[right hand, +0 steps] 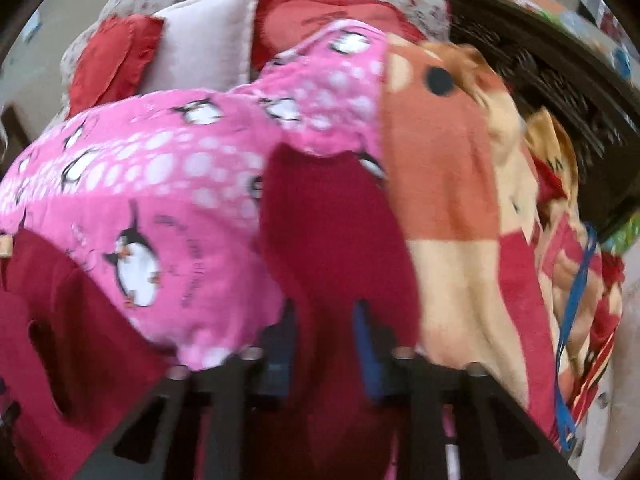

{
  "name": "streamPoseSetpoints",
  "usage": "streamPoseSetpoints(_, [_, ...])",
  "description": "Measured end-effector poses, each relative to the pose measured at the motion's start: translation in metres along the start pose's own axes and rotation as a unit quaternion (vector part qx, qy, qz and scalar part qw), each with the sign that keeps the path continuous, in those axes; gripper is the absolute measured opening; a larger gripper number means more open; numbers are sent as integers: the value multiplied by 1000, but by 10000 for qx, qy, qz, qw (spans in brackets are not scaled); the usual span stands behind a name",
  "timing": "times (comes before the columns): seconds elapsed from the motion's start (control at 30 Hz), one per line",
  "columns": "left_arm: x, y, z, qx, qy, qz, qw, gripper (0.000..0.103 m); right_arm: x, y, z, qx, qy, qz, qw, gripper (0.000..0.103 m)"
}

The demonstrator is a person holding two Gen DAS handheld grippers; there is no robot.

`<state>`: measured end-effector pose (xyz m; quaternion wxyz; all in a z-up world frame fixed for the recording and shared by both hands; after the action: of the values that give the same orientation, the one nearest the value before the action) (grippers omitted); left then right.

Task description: Fold small clothes

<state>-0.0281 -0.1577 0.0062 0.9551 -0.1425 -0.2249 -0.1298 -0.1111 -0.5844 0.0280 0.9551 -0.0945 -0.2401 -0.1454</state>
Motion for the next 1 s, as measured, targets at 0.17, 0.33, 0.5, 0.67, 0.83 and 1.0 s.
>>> streamPoseSetpoints(0.17, [3, 1, 9, -83, -96, 67, 9999, 72, -3, -3, 51, 855, -758, -340, 9929, 5])
streamPoseSetpoints(0.33, [16, 13, 39, -175, -474, 291, 9983, 72, 6, 26, 122, 1720, -1470, -107, 9740, 5])
streamPoseSetpoints(0.5, [28, 35, 71, -197, -855, 497, 9949, 72, 11, 95, 175, 3354, -1609, 606, 9263, 5])
streamPoseSetpoints(0.67, [29, 67, 98, -150, -1142, 755, 9905, 72, 20, 175, 164, 4825, -706, 1331, 8629, 5])
streamPoseSetpoints(0.83, [25, 87, 102, -55, -1135, 859, 9898, 72, 30, 250, 96, 4159, 217, 1856, 8900, 5])
streamPoseSetpoints(1.0, [23, 86, 97, -232, -954, 788, 9920, 72, 50, 264, 45, 3054, 219, 1466, 9406, 21])
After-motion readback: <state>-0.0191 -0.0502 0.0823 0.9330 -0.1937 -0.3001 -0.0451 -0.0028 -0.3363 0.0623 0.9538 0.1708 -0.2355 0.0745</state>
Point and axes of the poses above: each gripper's, at about its wrist camera, not at the fingertips, and z roughly against the way its jaws point, y to its left, x to its top, the point moved 2 cm from there along -z, roughly the way its jaws point, and after that the axes turned 14 degrees about z, right-handed, at the moved point
